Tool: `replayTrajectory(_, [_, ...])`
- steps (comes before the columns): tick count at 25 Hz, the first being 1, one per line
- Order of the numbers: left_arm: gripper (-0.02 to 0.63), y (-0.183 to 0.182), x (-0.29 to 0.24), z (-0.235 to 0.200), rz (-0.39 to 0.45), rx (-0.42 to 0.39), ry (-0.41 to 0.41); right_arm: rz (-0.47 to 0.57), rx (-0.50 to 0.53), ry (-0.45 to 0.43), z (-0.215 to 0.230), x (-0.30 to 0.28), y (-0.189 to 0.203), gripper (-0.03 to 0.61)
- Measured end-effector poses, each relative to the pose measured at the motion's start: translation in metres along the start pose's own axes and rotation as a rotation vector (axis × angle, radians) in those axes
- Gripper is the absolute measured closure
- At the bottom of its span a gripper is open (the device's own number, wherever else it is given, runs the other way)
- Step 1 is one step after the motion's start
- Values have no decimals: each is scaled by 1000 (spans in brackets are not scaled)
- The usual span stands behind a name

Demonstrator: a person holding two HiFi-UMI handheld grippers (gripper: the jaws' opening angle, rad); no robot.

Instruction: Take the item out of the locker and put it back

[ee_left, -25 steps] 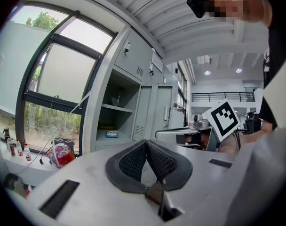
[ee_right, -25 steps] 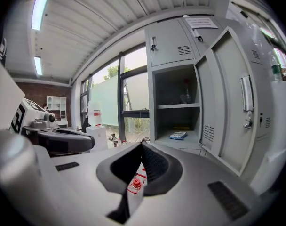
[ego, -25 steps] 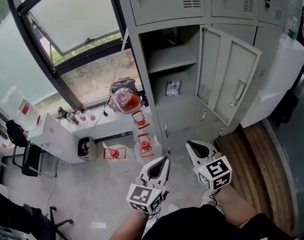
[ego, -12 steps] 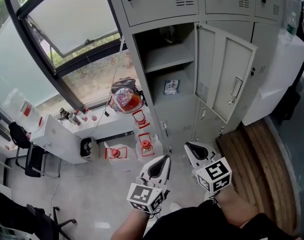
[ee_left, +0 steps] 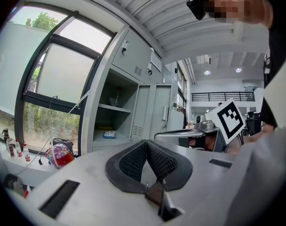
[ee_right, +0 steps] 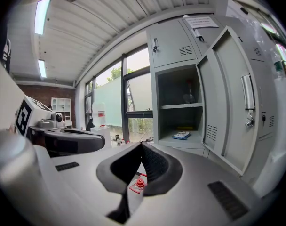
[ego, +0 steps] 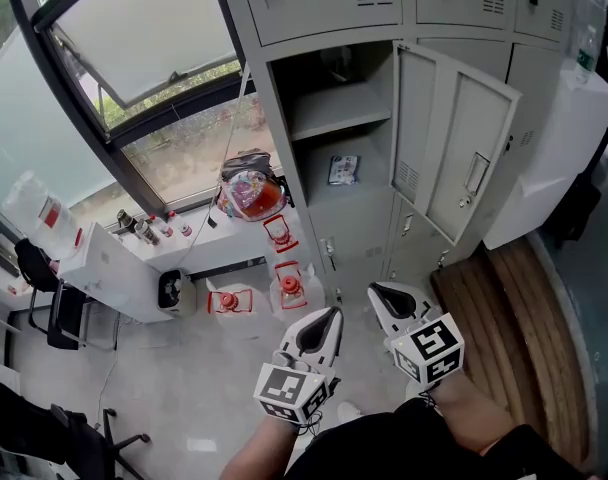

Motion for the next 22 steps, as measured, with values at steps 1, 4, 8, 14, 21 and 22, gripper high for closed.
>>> replayTrajectory(1, [597, 0, 0, 0, -1, 0, 1, 0, -1, -1, 0, 0, 0, 526])
replayTrajectory(4, [597, 1, 1, -1, -3, -1, 3, -2, -1, 0, -1, -1, 0, 526])
replayTrajectory(8, [597, 1, 3, 0, -4, -2, 6, -4, -1, 2, -3, -1, 2, 526])
replayTrajectory(14, [597, 2, 6, 1, -5, -4, 12, -5, -5, 5, -6, 0, 4, 526])
replayTrajectory(21, [597, 3, 10, 4, -6, -3, 18, -6, -6, 9, -11, 2, 6, 526])
replayTrajectory(22, [597, 4, 11, 4, -6, -3, 19, -6, -5, 10, -11, 3, 6, 526])
Point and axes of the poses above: the fingertips, and each gripper's own axes: x backward along the fingers, z to its right, y out of its underside, the point moved 4 cm from there along x, backward along the fingers, and after that the axes turned 11 degrees about -y, right-handed, at the moved point
